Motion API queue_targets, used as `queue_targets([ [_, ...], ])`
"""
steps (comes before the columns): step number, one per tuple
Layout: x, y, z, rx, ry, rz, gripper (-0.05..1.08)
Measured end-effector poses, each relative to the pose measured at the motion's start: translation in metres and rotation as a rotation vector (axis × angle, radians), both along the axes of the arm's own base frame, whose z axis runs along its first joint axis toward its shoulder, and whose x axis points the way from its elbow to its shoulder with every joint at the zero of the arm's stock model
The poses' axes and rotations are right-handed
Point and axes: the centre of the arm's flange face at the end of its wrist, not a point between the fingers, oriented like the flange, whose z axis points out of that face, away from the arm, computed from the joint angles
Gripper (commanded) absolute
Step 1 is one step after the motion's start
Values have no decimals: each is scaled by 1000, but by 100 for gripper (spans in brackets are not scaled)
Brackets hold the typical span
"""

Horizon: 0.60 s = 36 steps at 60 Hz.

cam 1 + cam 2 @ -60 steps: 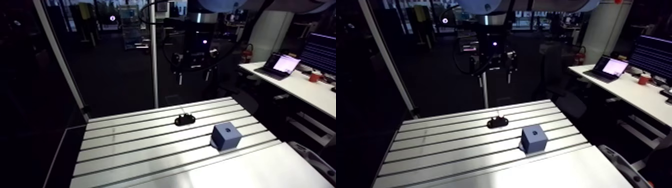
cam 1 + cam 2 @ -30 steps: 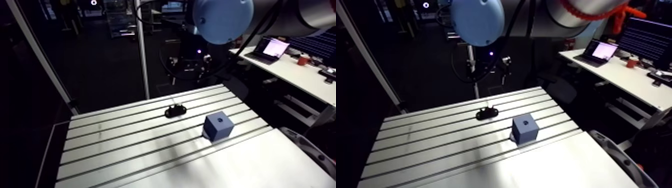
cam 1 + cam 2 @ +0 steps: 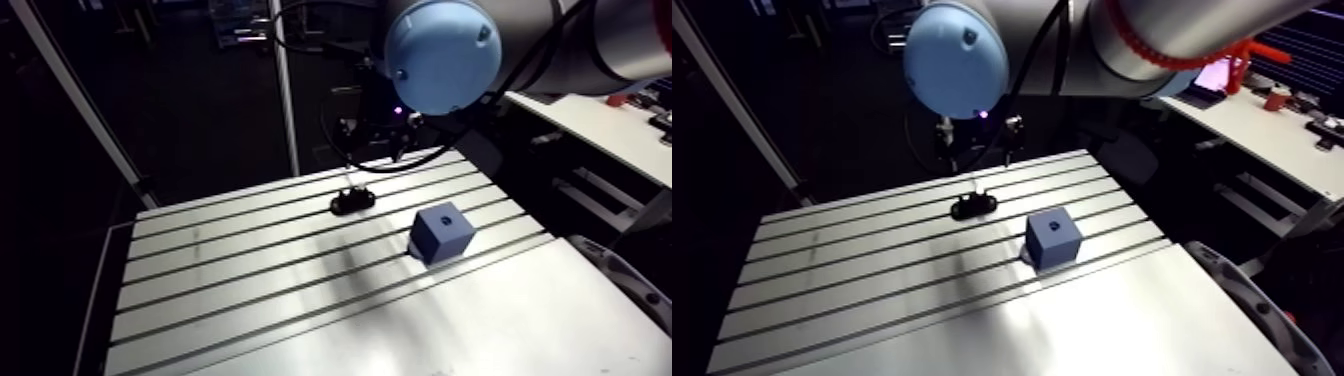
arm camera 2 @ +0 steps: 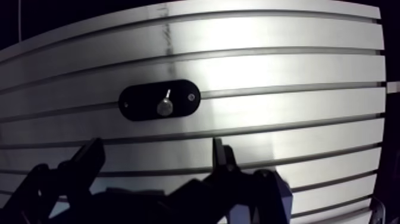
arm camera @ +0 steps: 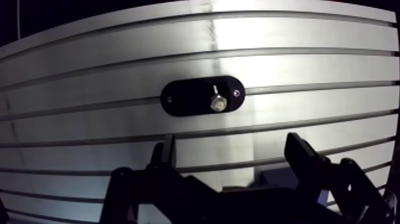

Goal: Pick up the M10 bolt and insert it into the hex recess until seated.

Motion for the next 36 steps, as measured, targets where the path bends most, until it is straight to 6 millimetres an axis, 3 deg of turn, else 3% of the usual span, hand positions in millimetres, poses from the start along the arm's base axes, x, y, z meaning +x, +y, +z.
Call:
queue_targets([
  [36,-17,-11,-17,37,-47,31,21],
])
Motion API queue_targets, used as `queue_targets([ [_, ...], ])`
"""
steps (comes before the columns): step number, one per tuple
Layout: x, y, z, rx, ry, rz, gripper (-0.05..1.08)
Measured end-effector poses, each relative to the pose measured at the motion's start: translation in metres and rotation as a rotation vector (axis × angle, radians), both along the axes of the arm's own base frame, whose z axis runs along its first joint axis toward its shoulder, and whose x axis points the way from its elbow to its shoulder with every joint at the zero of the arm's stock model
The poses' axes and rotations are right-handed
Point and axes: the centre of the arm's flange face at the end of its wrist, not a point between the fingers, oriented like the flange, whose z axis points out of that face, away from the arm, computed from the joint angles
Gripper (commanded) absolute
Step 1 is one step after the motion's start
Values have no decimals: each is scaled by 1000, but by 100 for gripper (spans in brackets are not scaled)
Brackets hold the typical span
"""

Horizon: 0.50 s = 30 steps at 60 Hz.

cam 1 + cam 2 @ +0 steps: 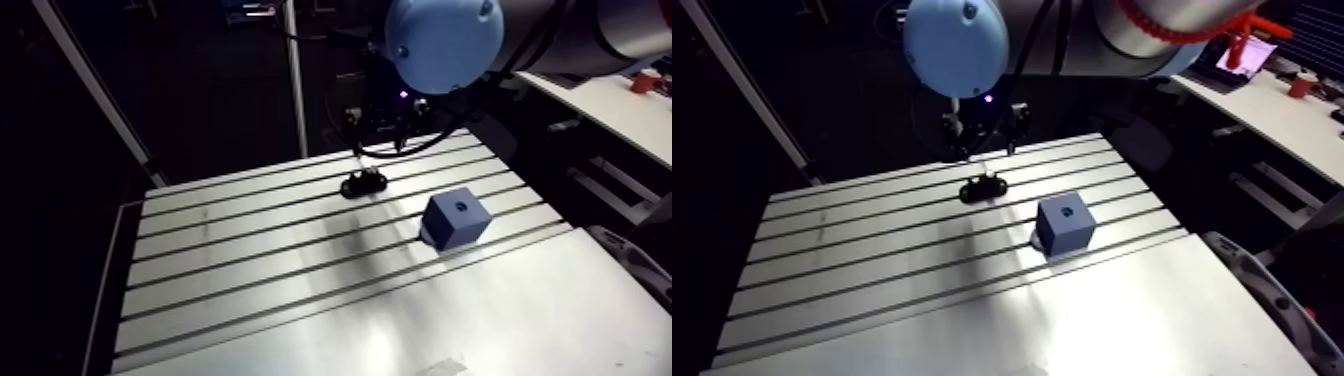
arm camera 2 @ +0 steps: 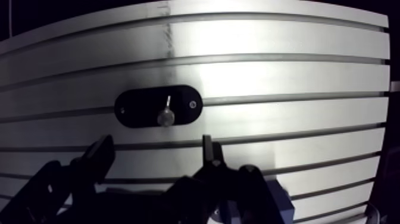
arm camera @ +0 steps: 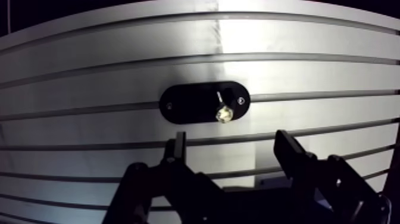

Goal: Pick up the M10 bolt and insert it into the hex recess until seated.

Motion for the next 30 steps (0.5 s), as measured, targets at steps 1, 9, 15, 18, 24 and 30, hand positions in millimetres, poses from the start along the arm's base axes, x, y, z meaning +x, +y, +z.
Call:
queue_targets([
  [1,0,0,-1,0,-1,0,22],
  [9,-3,0,-5,1,-8,3,26],
  [15,-5,0,-8,0,-13,3,27],
  [18,-6,0,-10,-1,-15,3,29],
  [24,-7,1,-14,-2,-20,4,32],
  [30,-8,1,-17,-3,-24,4,32],
])
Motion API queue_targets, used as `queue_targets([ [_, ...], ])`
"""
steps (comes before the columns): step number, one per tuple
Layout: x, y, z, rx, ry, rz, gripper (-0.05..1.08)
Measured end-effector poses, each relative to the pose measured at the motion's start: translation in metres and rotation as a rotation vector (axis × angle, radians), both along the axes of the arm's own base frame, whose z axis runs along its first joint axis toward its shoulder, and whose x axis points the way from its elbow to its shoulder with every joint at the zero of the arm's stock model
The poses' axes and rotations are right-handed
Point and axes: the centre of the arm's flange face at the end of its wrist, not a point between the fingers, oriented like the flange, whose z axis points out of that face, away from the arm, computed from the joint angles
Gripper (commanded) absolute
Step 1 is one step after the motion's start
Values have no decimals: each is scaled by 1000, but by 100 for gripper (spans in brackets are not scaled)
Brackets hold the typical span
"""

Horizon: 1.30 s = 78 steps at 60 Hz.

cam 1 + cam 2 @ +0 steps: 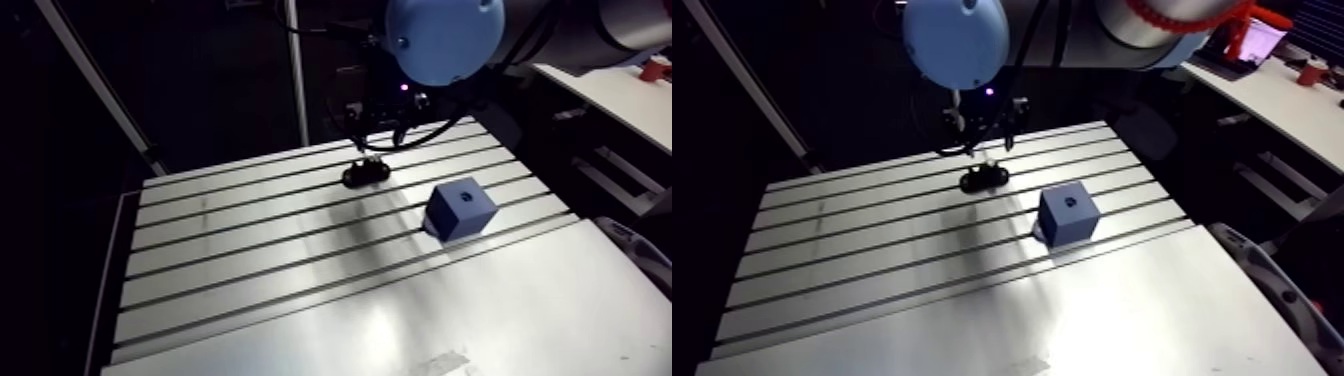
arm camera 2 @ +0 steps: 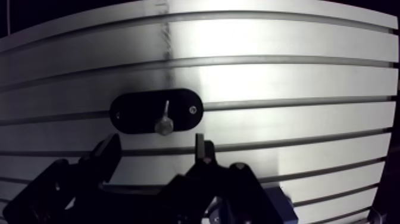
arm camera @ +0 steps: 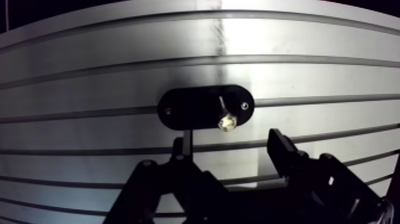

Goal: Pick up the M10 bolt and insert it into the hex recess until seated.

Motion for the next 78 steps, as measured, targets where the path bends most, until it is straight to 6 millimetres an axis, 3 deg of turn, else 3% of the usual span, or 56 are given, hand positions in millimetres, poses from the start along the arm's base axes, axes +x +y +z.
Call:
queue_targets([
  [36,-3,2,-23,-7,-34,-1,42],
  [78,-7,4,-31,-8,-35,-2,47],
])
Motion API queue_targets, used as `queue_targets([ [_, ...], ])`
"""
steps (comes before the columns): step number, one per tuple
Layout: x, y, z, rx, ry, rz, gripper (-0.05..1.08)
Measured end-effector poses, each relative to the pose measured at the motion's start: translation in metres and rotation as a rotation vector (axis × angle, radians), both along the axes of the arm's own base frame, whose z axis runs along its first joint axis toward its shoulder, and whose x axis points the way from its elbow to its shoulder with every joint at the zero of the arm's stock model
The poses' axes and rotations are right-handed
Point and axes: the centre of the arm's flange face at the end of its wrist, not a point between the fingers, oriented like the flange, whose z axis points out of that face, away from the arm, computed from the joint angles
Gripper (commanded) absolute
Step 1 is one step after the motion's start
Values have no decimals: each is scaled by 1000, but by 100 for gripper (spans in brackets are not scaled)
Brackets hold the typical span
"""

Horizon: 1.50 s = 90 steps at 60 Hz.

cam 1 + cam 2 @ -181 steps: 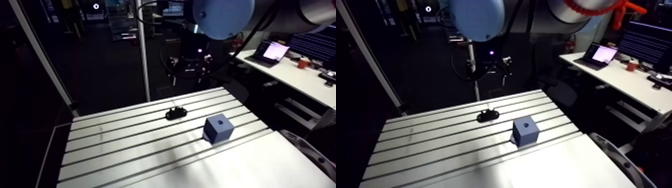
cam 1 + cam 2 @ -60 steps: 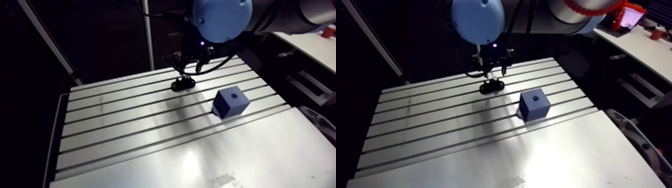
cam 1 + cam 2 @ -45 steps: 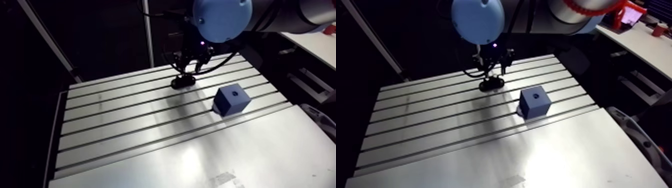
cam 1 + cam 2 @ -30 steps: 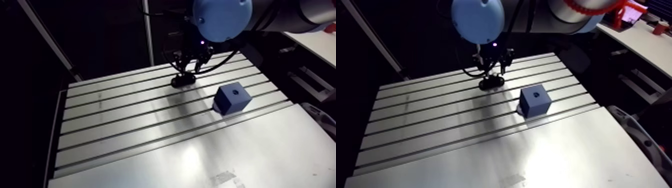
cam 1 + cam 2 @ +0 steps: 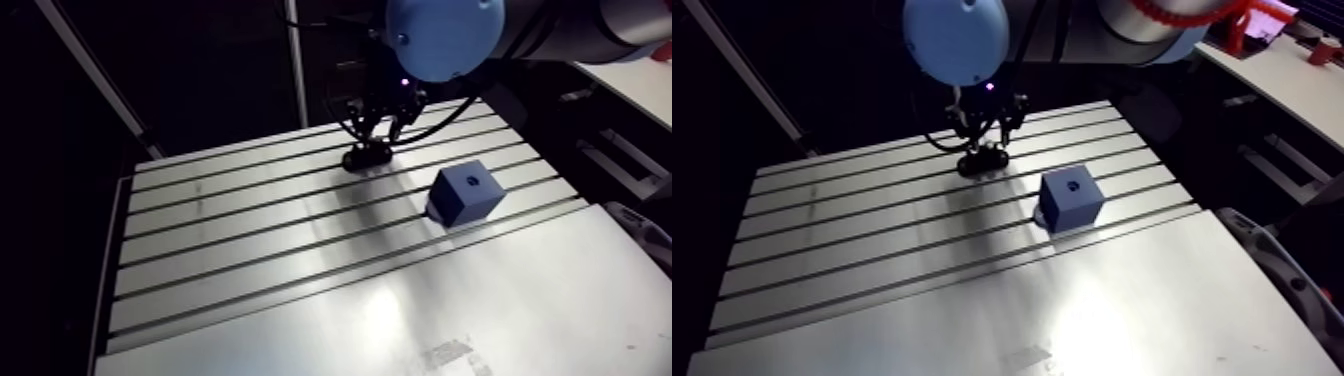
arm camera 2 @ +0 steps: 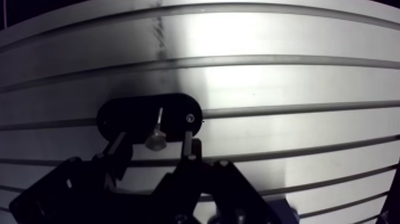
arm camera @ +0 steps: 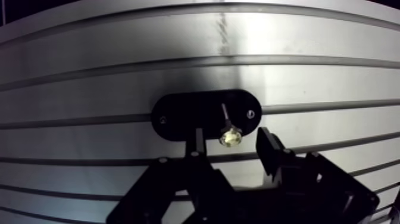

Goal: Pick up the M10 bolt and insert it into the hex recess until seated.

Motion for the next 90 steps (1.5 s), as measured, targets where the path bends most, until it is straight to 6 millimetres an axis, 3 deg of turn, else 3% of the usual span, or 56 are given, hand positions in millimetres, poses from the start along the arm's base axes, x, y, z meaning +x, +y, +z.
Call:
queue_targets([
  [90,-4,0,0,-1,9,2,63],
])
